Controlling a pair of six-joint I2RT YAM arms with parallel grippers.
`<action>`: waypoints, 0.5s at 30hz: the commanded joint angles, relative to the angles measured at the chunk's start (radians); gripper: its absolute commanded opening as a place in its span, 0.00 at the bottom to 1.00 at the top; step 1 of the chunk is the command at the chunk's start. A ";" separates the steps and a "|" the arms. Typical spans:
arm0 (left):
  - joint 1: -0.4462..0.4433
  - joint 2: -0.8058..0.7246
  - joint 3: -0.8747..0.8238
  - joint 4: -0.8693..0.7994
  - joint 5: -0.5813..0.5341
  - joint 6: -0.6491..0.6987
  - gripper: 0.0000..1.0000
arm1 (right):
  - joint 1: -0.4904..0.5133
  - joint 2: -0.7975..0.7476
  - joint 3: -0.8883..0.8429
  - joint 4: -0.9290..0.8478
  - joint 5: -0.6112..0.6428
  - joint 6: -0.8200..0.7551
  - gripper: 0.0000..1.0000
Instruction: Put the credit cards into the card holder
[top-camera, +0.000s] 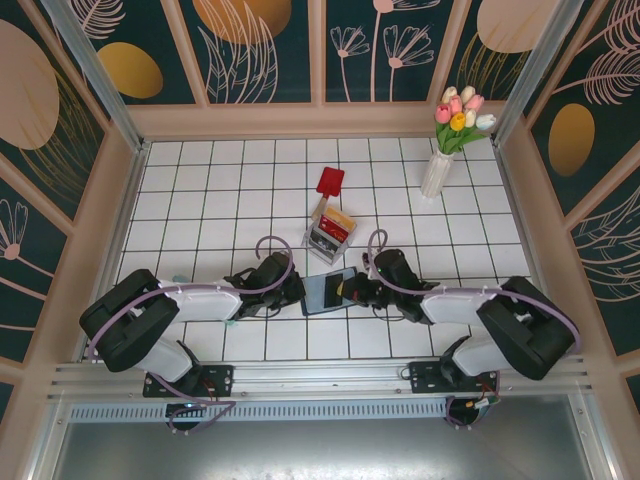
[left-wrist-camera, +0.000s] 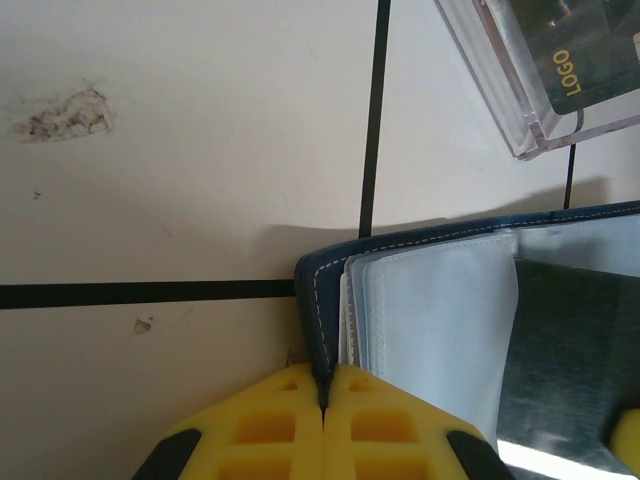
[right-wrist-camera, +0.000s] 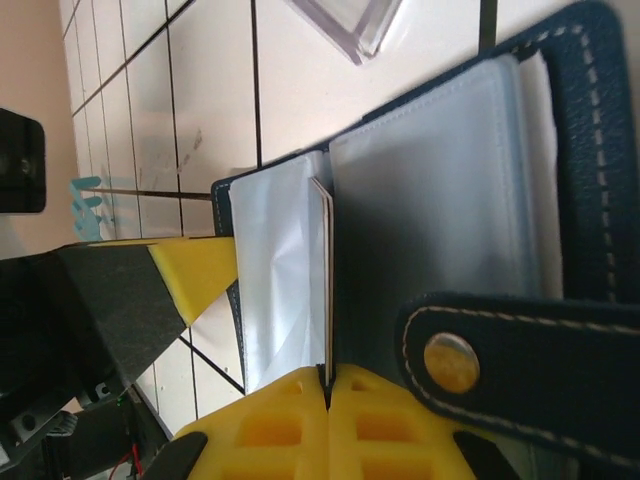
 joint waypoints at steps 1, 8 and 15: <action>-0.002 0.027 -0.011 -0.074 -0.033 0.019 0.02 | -0.019 -0.044 -0.031 -0.091 0.049 -0.021 0.00; -0.001 0.035 -0.005 -0.069 -0.024 0.027 0.02 | -0.004 0.093 0.012 -0.002 -0.032 -0.017 0.00; -0.002 0.024 -0.008 -0.072 -0.034 0.025 0.02 | 0.014 0.163 0.060 0.022 -0.075 -0.016 0.00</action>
